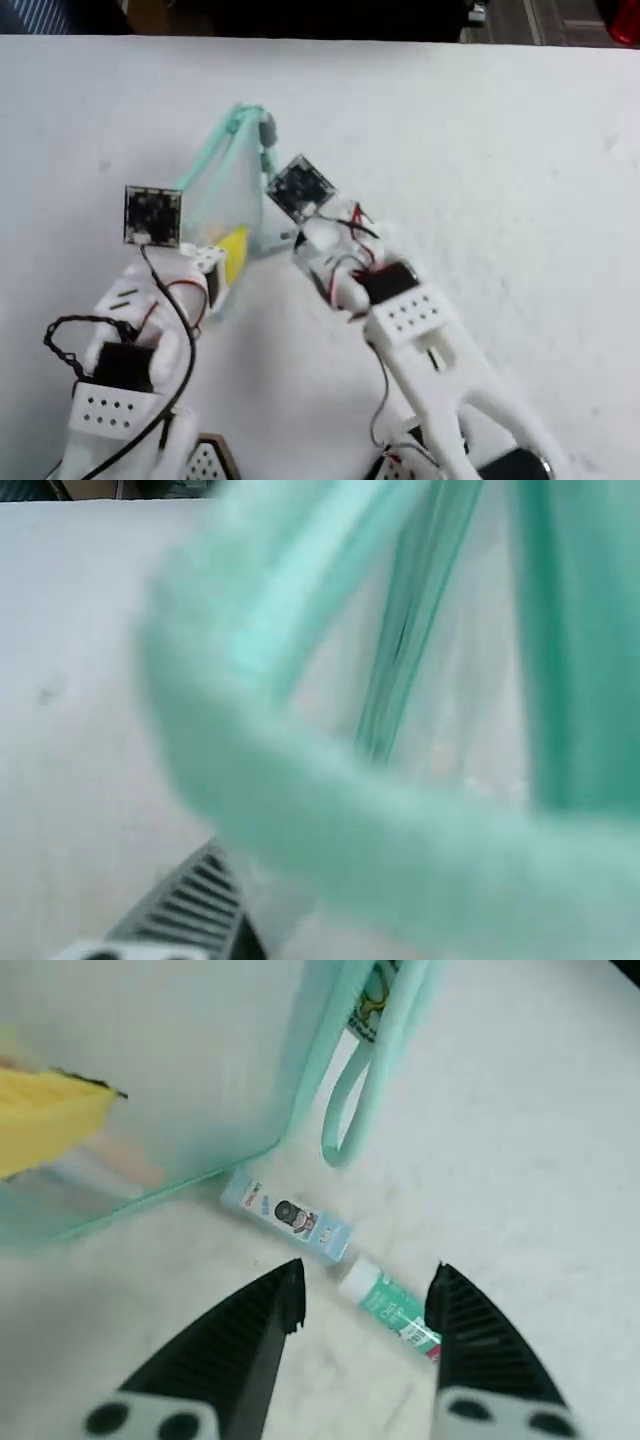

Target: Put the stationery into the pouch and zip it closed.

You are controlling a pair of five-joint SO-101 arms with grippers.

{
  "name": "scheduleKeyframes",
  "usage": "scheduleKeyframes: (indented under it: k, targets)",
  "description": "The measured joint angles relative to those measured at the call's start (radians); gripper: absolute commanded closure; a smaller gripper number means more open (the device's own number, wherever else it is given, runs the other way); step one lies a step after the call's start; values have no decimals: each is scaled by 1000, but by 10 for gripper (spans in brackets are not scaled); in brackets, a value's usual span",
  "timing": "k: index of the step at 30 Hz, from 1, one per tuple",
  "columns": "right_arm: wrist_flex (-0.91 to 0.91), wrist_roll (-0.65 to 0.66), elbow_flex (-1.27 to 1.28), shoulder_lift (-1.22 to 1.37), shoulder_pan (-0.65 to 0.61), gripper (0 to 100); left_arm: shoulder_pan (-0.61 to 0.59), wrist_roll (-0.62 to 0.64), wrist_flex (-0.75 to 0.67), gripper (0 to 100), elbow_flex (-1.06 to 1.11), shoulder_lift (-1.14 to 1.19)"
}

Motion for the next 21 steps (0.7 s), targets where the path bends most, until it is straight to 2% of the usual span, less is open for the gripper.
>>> scheduleKeyframes:
  k: [9,21]
  targets:
    - [-38,193,-143,407,-68,808,-104,100,0,756,0,0]
    - [-95,213,-311,632,-64,808,-120,112,0,756,0,0]
